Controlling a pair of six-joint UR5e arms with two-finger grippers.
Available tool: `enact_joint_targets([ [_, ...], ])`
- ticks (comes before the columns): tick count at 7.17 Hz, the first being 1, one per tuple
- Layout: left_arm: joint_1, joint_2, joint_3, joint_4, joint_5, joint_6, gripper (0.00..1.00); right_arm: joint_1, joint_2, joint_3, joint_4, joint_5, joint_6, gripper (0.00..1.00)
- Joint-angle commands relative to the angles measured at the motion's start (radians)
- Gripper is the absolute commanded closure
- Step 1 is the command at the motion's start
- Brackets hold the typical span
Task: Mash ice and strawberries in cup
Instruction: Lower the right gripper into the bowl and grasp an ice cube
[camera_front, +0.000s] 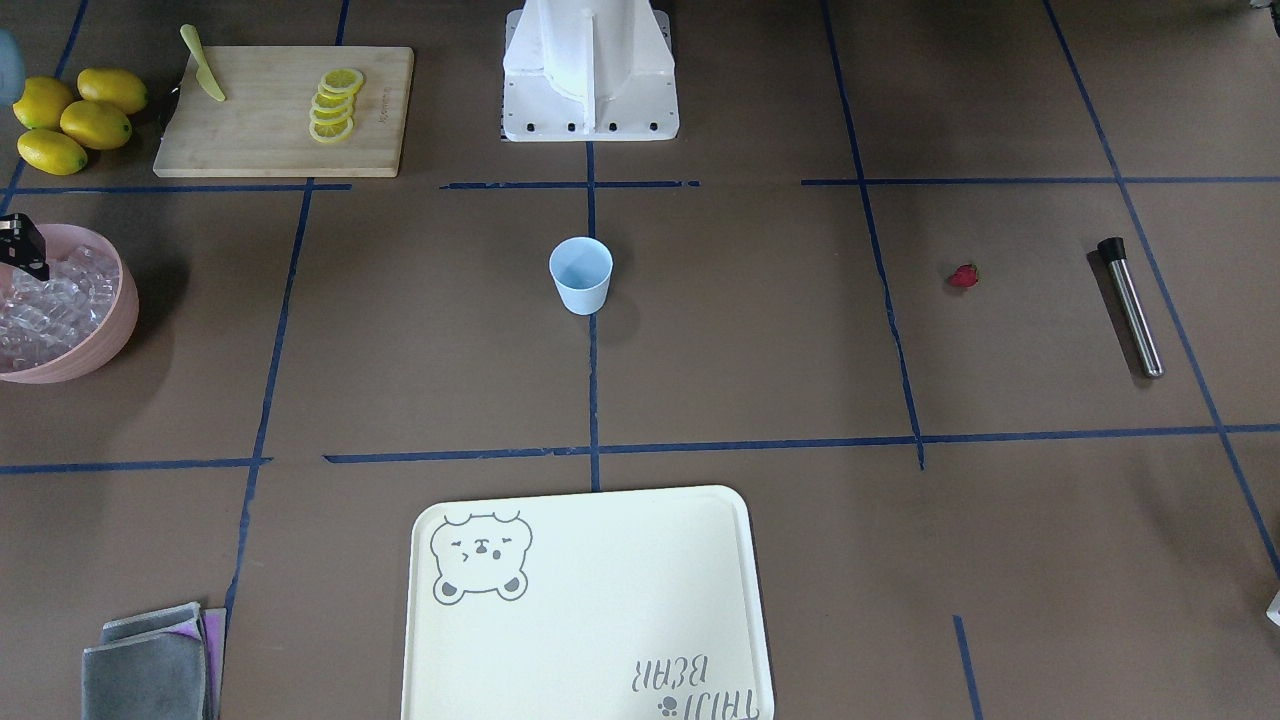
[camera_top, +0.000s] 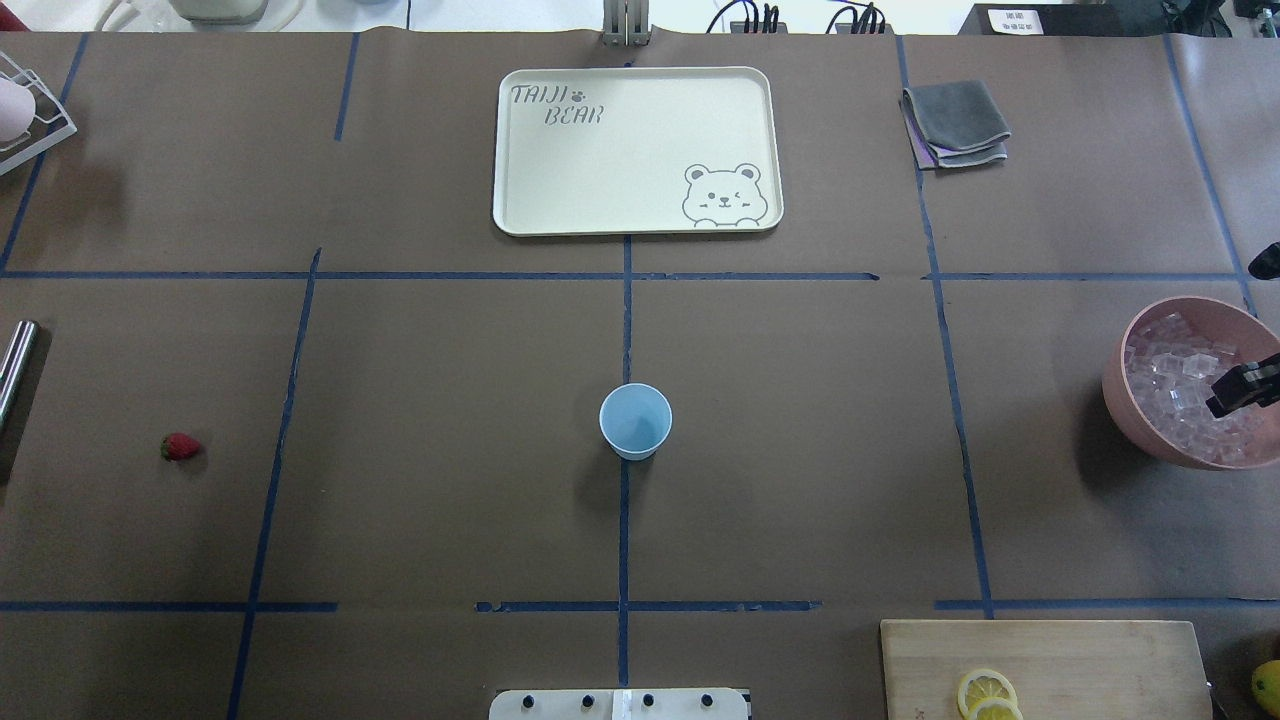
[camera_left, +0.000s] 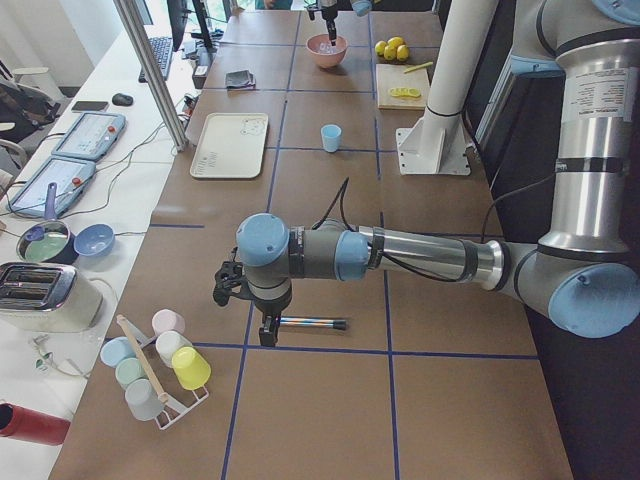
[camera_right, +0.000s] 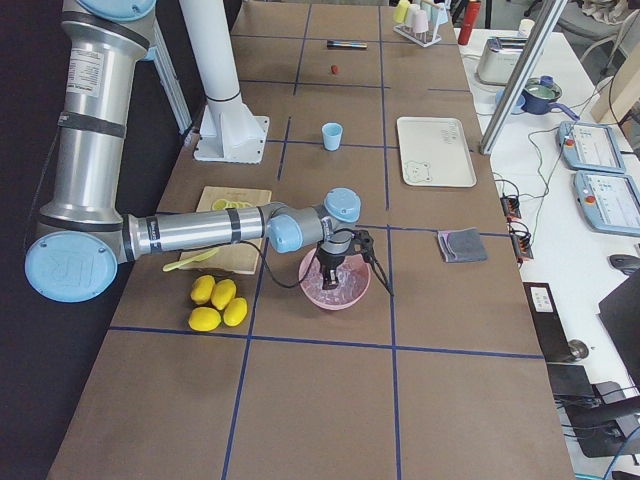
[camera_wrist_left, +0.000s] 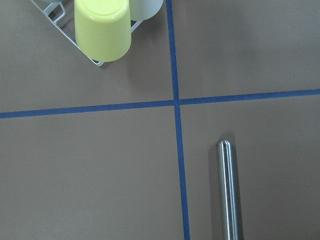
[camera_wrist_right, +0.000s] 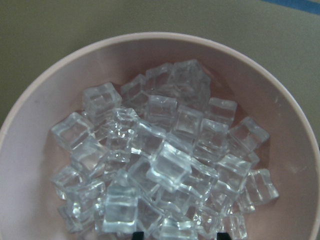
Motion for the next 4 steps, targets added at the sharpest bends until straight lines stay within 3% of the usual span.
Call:
enact_joint_targets([
  [1, 0.000, 0.000, 0.000, 0.000, 0.000, 0.000, 0.00, -0.010, -0.001, -0.001, -0.003, -0.008, 0.000, 0.42],
  [4, 0.000, 0.000, 0.000, 0.000, 0.000, 0.000, 0.00, -0.014, 0.000, -0.015, 0.000, -0.017, 0.000, 0.42],
])
